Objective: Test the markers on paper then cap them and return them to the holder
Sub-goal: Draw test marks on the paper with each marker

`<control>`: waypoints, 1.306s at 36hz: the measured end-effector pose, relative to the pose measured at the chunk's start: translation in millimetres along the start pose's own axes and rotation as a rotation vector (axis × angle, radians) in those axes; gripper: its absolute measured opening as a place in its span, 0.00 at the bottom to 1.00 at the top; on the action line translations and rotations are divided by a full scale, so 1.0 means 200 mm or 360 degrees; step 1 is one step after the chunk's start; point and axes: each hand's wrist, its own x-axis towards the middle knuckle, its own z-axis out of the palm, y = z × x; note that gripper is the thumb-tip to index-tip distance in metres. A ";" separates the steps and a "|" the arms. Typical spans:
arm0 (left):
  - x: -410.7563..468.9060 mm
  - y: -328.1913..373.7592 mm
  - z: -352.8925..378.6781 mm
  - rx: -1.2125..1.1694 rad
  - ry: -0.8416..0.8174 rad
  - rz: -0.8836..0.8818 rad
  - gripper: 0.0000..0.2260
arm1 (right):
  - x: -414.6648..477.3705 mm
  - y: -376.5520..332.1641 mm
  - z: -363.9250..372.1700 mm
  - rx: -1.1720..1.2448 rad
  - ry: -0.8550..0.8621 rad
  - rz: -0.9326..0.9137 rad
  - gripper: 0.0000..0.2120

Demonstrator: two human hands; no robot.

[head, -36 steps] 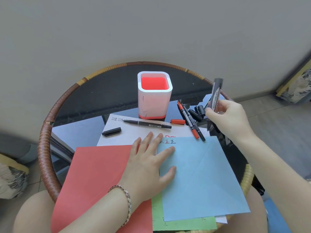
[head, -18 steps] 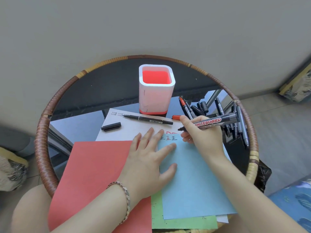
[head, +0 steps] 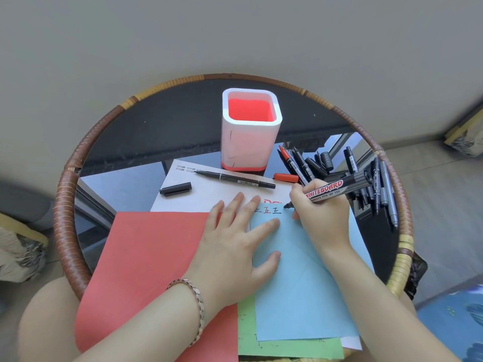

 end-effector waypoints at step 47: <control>0.00 0.00 0.00 0.0050 0.0011 0.0003 0.21 | 0.01 0.05 -0.09 -0.0236 0.0174 -0.0060 0.13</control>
